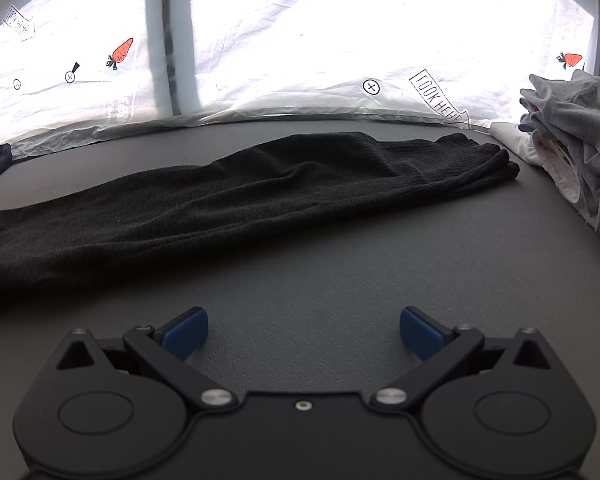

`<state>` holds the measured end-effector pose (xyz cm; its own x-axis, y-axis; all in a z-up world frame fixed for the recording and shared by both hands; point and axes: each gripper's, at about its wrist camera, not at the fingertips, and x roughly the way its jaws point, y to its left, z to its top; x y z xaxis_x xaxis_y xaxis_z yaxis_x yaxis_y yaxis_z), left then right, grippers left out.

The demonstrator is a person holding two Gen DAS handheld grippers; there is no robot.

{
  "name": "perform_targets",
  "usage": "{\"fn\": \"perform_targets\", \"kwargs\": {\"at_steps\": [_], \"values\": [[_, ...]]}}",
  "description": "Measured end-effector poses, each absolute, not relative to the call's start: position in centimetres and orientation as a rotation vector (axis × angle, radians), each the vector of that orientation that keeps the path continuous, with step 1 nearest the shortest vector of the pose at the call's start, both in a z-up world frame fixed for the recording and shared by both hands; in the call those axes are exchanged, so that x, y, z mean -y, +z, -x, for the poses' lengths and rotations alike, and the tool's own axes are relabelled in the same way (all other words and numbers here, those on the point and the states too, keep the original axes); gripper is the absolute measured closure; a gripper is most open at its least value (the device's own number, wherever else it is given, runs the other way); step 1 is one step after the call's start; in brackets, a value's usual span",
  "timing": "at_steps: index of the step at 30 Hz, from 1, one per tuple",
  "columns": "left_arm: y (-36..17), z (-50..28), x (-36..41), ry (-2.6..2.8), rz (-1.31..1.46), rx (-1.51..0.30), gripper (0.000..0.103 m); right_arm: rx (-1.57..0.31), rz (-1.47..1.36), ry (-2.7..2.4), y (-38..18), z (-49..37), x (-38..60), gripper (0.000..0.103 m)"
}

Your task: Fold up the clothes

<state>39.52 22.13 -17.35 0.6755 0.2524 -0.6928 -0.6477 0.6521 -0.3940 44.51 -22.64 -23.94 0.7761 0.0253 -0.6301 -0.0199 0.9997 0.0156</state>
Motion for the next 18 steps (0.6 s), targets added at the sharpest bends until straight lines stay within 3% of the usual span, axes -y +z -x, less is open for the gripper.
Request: {"fn": "perform_targets", "kwargs": {"at_steps": [3, 13, 16, 18], "values": [[-15.6, -40.0, -21.6, 0.516, 0.649, -0.607, 0.091, -0.682, -0.009, 0.024, -23.9, -44.5, 22.6, 0.000], [-8.9, -43.7, -14.6, 0.099, 0.515, -0.519, 0.093, -0.684, -0.011, 0.025, -23.9, -44.5, 22.7, 0.000], [-9.1, -45.3, -10.9, -0.046, 0.446, -0.579, 0.084, -0.684, -0.011, 0.025, -23.8, -44.5, 22.6, 0.000], [-10.1, -46.3, -9.9, -0.120, 0.495, -0.655, 0.065, -0.685, -0.012, 0.025, -23.8, -44.5, 22.7, 0.000]]}}
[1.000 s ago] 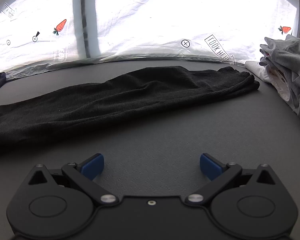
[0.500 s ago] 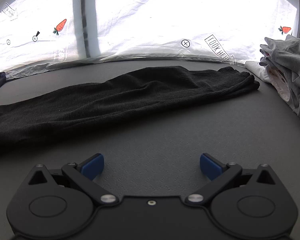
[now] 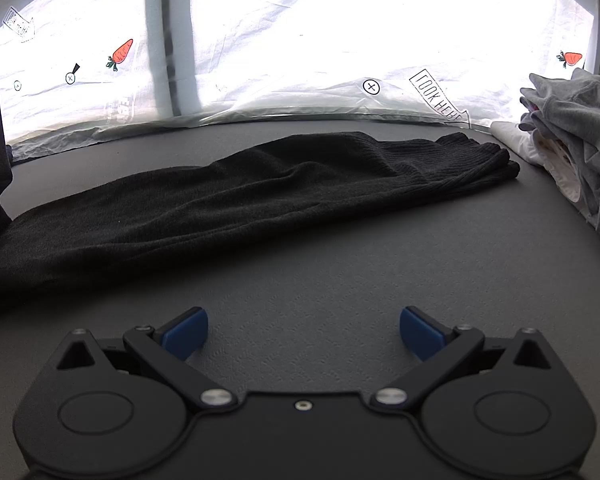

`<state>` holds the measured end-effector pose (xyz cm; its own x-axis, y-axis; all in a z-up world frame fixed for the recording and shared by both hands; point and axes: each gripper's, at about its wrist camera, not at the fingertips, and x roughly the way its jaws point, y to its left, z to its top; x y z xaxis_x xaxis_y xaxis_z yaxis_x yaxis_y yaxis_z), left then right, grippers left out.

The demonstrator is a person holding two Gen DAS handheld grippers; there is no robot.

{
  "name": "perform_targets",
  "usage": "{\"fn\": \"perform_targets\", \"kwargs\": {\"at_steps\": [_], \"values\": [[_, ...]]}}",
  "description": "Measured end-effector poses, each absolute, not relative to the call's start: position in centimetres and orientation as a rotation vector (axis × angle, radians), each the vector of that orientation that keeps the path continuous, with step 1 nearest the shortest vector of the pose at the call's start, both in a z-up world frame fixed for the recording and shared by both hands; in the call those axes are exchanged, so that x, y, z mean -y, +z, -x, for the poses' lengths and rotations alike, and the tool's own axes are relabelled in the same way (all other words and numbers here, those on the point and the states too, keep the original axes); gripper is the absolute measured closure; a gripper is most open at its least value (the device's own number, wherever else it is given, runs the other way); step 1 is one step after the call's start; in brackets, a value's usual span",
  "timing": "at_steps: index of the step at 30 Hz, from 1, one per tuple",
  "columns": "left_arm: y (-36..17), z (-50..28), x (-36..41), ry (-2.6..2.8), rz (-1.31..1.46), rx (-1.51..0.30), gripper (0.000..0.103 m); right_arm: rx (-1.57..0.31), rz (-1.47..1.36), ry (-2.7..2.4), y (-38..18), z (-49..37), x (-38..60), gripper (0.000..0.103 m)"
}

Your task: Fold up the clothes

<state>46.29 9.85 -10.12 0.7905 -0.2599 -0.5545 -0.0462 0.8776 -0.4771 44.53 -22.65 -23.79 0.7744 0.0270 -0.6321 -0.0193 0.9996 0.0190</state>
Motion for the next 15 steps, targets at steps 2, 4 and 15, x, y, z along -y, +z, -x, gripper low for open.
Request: {"fn": "perform_targets", "kwargs": {"at_steps": [2, 4, 15], "values": [[-10.9, -46.4, -9.9, -0.145, 0.567, -0.682, 0.056, -0.685, -0.014, 0.026, -23.7, -44.5, 22.7, 0.000], [-11.6, -46.2, -10.1, -0.150, 0.628, -0.696, 0.051, -0.686, -0.015, 0.029, -23.6, -44.6, 22.7, 0.000], [-13.4, -43.9, -13.4, 0.185, 0.520, -0.788, 0.037, -0.758, -0.356, 0.169, -19.9, -45.7, 25.3, 0.015]]}}
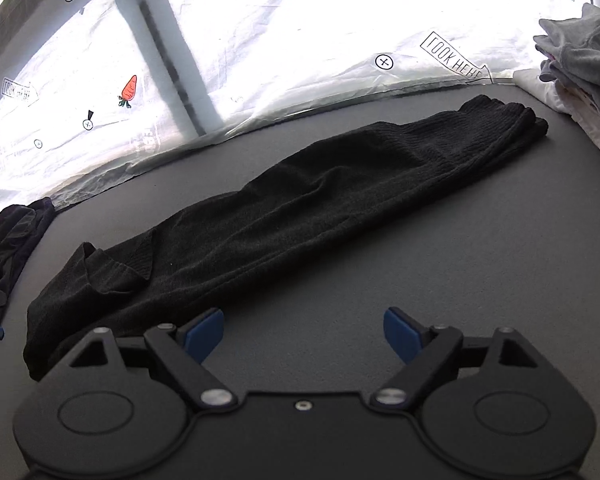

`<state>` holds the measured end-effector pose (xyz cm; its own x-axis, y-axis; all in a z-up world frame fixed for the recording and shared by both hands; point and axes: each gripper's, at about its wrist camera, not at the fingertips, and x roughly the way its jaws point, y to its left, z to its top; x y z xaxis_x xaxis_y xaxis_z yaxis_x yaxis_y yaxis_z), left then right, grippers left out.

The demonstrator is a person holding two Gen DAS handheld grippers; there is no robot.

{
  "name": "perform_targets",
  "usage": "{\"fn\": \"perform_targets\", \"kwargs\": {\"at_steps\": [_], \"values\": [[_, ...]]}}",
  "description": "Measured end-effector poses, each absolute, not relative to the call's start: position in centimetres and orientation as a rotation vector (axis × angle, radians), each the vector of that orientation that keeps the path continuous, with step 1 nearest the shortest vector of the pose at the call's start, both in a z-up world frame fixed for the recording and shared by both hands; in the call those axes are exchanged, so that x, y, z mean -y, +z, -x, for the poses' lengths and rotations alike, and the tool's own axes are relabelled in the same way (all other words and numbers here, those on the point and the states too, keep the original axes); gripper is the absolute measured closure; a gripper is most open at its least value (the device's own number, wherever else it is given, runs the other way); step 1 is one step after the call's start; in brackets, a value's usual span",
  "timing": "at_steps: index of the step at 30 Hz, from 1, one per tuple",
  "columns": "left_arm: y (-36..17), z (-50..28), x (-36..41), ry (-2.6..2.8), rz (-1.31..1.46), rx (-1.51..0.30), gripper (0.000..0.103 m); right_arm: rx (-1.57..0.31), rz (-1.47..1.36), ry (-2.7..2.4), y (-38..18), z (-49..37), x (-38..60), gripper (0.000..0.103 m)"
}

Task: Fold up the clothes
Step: 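Grasp the sweater with the right tool while the left tool releases its end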

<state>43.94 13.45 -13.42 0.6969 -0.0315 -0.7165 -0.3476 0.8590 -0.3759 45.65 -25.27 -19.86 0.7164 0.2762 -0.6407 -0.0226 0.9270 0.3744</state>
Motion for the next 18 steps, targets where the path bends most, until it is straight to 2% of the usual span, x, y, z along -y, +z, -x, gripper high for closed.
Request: {"fn": "perform_targets", "kwargs": {"at_steps": [3, 5, 8, 13, 18], "values": [[-14.6, -44.2, -13.9, 0.231, 0.487, -0.846, 0.037, -0.739, -0.546, 0.288, -18.8, -46.4, 24.9, 0.029], [-15.3, -44.4, -13.9, 0.248, 0.474, -0.881, 0.037, -0.760, -0.648, 0.375, -18.6, -47.5, 24.1, 0.049], [-16.2, -44.6, -14.0, 0.261, 0.453, -0.916, 0.036, -0.816, -0.712, 0.463, -18.9, -49.3, 21.5, 0.068], [-17.4, -44.8, -14.7, 0.264, 0.481, -0.938, 0.029, -0.960, -0.863, 0.539, -21.5, -51.9, 17.7, 0.069], [-17.6, -45.3, -13.9, 0.248, 0.429, -0.942, 0.020, -1.057, -0.804, 0.544, -23.0, -53.3, 14.5, 0.068]]}}
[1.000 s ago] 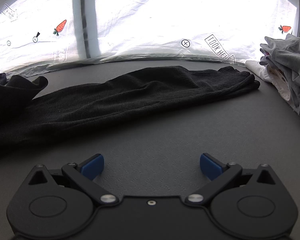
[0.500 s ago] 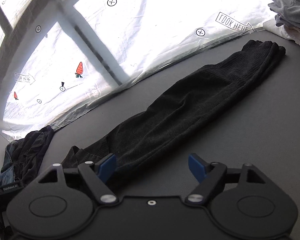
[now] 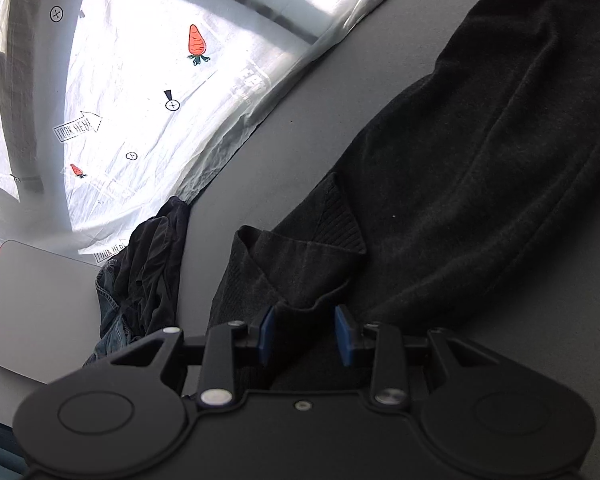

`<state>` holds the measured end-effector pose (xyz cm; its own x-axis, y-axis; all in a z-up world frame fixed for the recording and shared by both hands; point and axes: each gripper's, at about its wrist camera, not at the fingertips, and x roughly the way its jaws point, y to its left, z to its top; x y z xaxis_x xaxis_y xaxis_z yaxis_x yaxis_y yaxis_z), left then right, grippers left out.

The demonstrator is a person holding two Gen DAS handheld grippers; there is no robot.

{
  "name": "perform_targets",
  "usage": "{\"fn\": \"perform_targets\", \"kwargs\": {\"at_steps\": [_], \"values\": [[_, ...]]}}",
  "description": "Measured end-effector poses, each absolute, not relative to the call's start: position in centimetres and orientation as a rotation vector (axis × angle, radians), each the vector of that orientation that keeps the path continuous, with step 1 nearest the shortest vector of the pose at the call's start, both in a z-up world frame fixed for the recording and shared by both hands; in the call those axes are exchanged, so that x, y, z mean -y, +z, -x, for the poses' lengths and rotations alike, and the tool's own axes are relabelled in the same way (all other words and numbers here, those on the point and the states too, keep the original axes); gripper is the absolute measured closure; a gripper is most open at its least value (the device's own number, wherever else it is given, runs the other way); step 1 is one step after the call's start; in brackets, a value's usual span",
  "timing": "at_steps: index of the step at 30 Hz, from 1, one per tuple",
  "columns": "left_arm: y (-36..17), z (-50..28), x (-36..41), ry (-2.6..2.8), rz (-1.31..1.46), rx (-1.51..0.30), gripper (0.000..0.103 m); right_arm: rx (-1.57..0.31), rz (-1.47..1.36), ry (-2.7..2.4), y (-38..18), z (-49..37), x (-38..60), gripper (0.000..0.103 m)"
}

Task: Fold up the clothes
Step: 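Grasp the sweater with the right tool while the left tool releases its end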

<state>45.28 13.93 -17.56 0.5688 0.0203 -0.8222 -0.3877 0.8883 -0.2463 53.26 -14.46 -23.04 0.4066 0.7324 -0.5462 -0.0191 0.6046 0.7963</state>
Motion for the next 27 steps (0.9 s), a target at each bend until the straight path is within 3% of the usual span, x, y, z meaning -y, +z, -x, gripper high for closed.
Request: {"fn": "perform_targets", "kwargs": {"at_steps": [10, 12, 13, 14, 19, 27], "values": [[-17.8, -45.4, -13.6, 0.218, 0.434, -0.926, 0.010, -1.043, -0.753, 0.574, -22.8, -55.6, 10.9, 0.054], [-17.9, -45.4, -13.4, 0.216, 0.428, -0.925, 0.009, -1.031, -0.714, 0.565, -22.5, -55.8, 10.6, 0.066], [-17.9, -45.4, -13.4, 0.217, 0.427, -0.925, 0.008, -1.031, -0.667, 0.546, -22.4, -55.9, 10.4, 0.088], [-17.9, -45.5, -13.3, 0.218, 0.425, -0.925, 0.008, -1.025, -0.633, 0.544, -22.2, -55.9, 10.4, 0.091], [-15.4, -45.7, -12.5, 0.334, 0.236, -0.848, 0.012, -0.879, -0.498, 0.581, -18.9, -54.6, 11.4, 0.093], [-13.1, -48.3, -10.9, 0.250, 0.260, -0.793, 0.012, -0.635, -0.344, 0.578, -12.1, -55.9, 15.7, 0.093]]}}
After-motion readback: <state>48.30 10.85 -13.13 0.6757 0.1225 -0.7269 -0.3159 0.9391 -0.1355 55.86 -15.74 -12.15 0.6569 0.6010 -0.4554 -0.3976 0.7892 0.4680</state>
